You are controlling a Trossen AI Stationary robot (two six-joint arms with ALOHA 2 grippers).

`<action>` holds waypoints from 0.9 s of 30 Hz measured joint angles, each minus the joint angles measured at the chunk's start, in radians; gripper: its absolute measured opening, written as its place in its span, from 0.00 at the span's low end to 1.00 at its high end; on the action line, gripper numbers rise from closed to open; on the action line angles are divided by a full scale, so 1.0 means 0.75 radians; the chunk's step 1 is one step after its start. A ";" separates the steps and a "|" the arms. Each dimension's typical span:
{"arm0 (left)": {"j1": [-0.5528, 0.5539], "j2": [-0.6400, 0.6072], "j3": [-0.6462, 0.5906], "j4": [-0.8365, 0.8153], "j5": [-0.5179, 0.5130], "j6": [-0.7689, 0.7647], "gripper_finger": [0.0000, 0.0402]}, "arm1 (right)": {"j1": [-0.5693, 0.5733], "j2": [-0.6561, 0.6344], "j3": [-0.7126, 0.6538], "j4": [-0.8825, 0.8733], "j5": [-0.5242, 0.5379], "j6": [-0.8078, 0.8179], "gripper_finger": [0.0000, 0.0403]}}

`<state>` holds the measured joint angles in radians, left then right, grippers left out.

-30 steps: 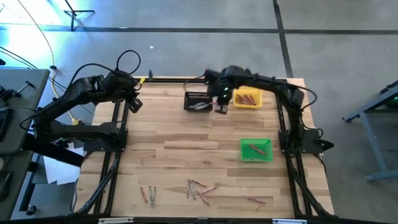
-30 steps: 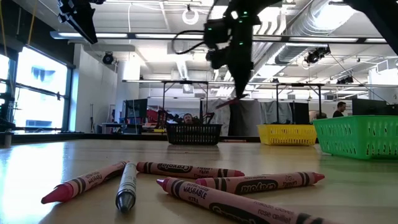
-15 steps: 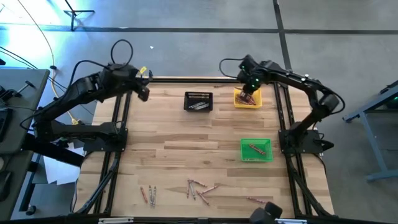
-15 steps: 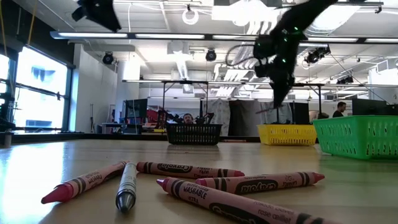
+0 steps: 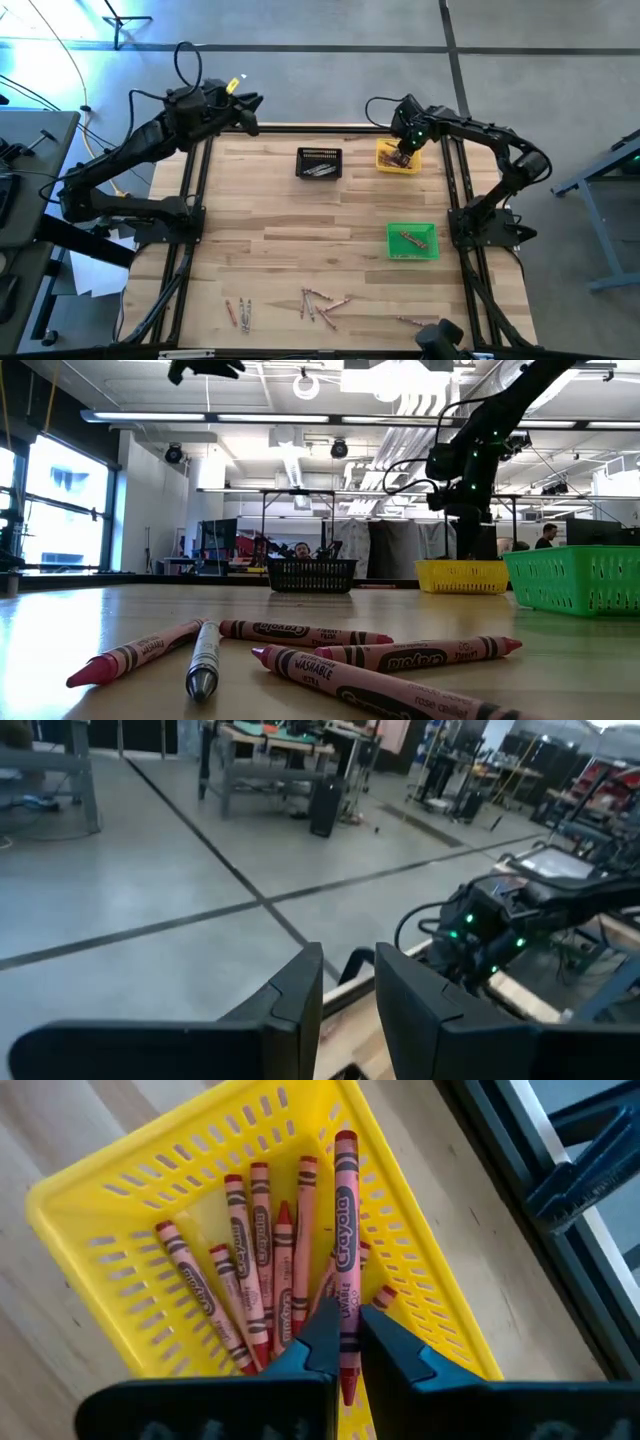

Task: Sort crayons
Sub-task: Put the red crayon into the yellow basket

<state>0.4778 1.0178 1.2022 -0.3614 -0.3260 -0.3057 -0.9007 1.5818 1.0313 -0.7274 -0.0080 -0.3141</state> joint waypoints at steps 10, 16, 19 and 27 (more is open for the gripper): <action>0.000 0.081 0.000 0.035 0.000 -0.090 0.20 | -0.002 0.000 0.002 -0.100 -0.096 0.000 0.25; 0.021 0.079 0.000 0.033 0.000 -0.033 0.20 | 0.017 -0.008 0.225 -0.359 -0.014 -0.018 0.28; 0.042 0.062 -0.001 0.024 -0.001 0.007 0.20 | 0.044 -0.009 0.382 -0.382 -0.010 -0.126 0.28; 0.071 0.000 0.000 -0.090 0.000 0.043 0.20 | 0.060 0.110 0.606 -0.243 -0.320 -0.467 0.28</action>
<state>0.5308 1.0174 1.2019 -0.4291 -0.3258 -0.2738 -0.8558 1.6643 1.4861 -0.9096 -0.2478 -0.6642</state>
